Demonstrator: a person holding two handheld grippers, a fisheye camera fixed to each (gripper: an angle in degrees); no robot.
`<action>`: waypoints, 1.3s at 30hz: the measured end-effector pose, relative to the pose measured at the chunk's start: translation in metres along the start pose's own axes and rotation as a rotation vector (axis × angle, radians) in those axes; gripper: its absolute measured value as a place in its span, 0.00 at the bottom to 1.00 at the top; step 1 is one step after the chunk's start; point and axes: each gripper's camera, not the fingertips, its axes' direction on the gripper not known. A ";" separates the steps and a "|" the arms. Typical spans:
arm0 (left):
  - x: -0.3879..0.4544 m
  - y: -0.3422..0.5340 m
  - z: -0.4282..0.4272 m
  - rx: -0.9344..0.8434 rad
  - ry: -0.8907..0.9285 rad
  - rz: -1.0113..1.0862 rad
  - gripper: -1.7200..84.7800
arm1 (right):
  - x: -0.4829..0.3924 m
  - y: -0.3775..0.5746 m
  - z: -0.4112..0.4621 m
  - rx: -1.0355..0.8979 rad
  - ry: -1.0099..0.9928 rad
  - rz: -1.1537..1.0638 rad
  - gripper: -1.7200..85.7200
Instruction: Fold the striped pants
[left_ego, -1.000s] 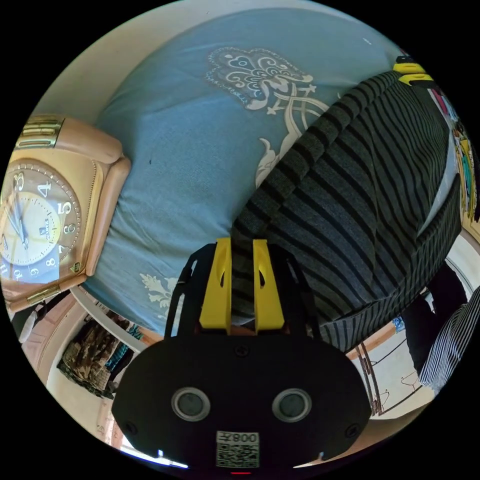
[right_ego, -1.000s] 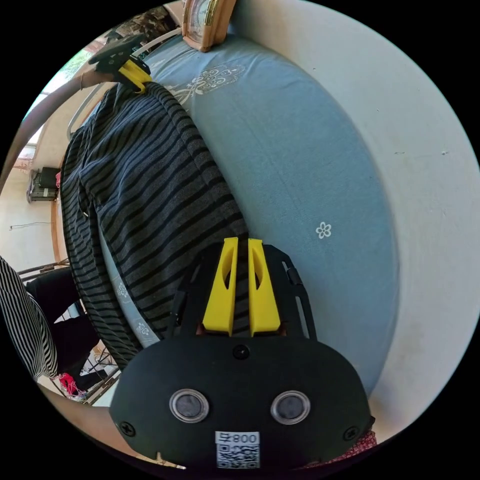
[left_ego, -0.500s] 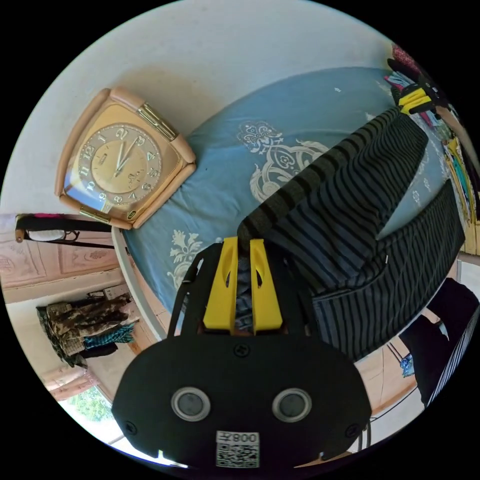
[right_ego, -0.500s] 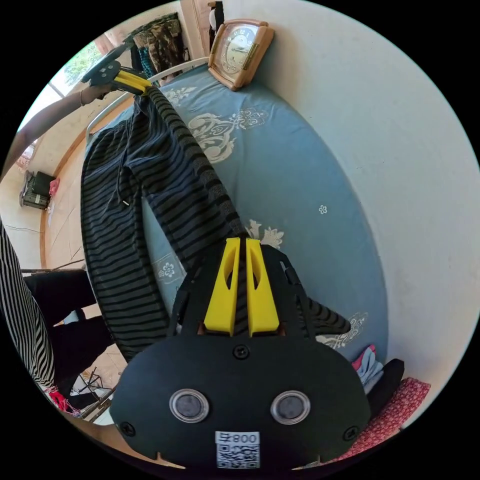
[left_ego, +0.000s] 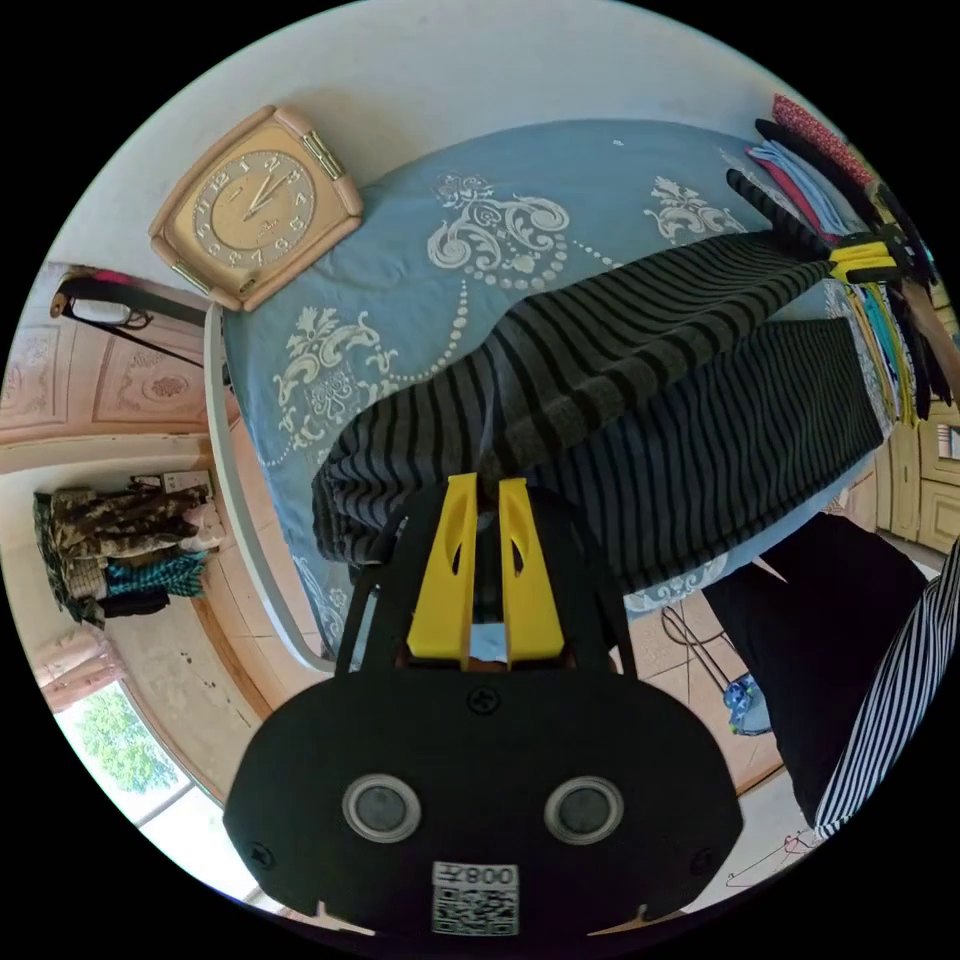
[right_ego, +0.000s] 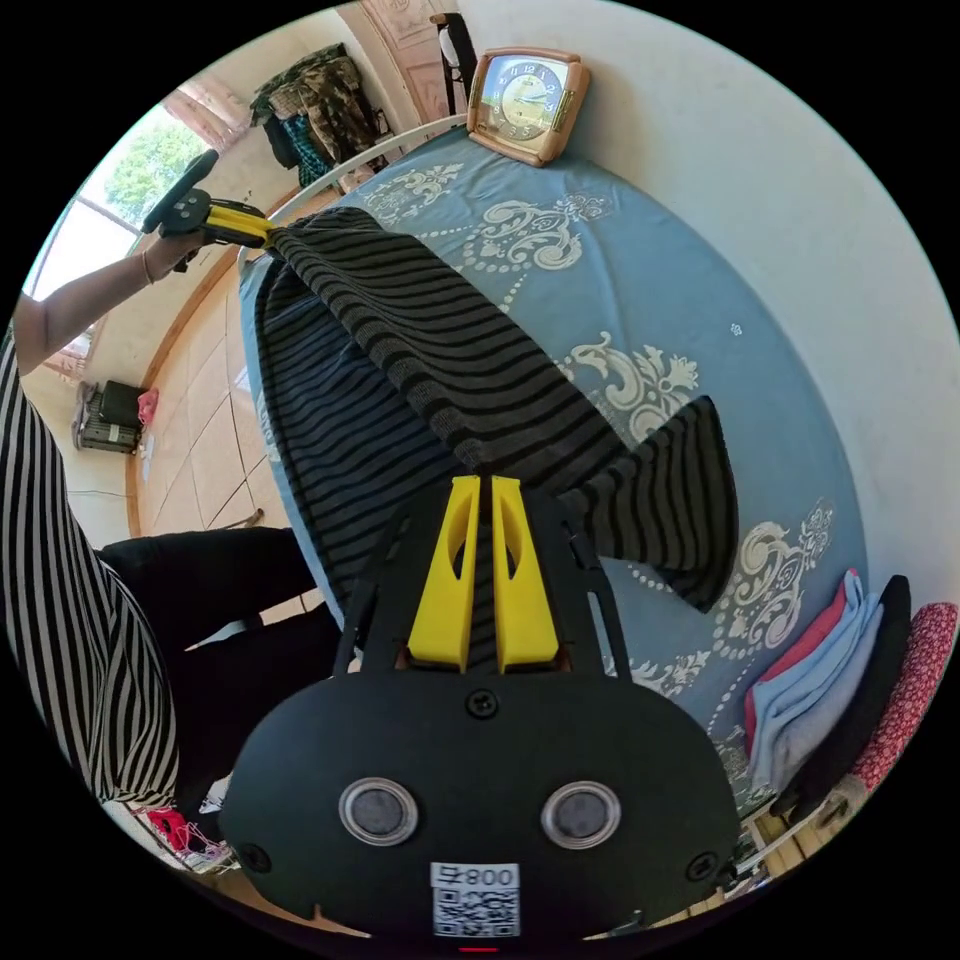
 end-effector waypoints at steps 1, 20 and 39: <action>0.007 0.012 0.003 -0.021 0.009 -0.013 0.03 | -0.006 0.007 0.006 -0.014 -0.021 0.007 0.05; 0.066 0.121 0.076 -0.290 0.030 -0.010 0.03 | -0.073 0.095 0.114 -0.113 -0.189 0.076 0.05; 0.104 0.156 0.190 -0.452 0.005 0.097 0.04 | -0.084 0.169 0.205 -0.156 -0.186 0.109 0.05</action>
